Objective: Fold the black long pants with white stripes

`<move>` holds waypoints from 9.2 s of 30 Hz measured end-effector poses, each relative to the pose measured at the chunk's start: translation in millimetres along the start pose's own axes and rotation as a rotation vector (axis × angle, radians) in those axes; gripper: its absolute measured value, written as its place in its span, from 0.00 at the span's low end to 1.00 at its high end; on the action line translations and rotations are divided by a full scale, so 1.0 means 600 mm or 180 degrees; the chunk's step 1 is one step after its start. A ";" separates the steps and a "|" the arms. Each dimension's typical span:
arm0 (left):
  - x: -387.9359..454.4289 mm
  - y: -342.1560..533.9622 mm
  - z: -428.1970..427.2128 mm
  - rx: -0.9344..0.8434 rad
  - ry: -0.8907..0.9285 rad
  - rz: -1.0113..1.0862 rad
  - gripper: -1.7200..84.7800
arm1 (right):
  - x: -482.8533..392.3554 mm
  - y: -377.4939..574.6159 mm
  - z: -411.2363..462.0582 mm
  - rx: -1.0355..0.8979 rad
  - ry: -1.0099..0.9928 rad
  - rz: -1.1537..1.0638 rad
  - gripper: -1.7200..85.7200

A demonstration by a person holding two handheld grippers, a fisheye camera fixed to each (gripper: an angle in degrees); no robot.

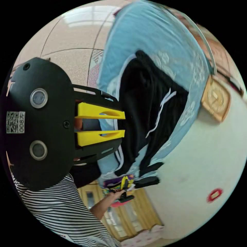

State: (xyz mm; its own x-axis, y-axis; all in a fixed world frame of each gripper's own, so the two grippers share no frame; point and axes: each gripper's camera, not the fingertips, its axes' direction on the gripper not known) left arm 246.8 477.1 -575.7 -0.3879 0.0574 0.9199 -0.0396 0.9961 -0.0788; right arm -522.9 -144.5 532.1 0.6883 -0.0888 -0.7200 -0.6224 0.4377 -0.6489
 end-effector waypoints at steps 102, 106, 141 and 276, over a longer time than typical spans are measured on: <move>1.096 -0.876 0.547 -0.1425 -0.0081 0.2055 0.10 | 0.156 -0.221 0.826 0.0426 -0.1180 -0.2231 0.03; 1.066 -0.879 0.559 -0.1400 -0.0106 0.1847 0.05 | 0.180 -0.242 0.811 0.0318 -0.1186 -0.1956 0.04; 0.761 -0.851 0.427 -0.0648 0.0363 0.1305 0.10 | 0.183 -0.626 0.480 0.0774 0.0640 -0.1176 0.04; 0.579 -0.624 0.244 -0.0907 -0.0425 0.1251 0.06 | 0.625 -0.080 0.625 0.0630 -0.0464 0.0296 0.06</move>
State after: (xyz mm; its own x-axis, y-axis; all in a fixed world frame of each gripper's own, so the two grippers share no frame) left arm -7.8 114.3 -283.0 -0.4382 0.4413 0.7831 0.3790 0.8807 -0.2842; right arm -95.3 136.9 385.5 0.6869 0.0835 -0.7219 -0.6103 0.6057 -0.5106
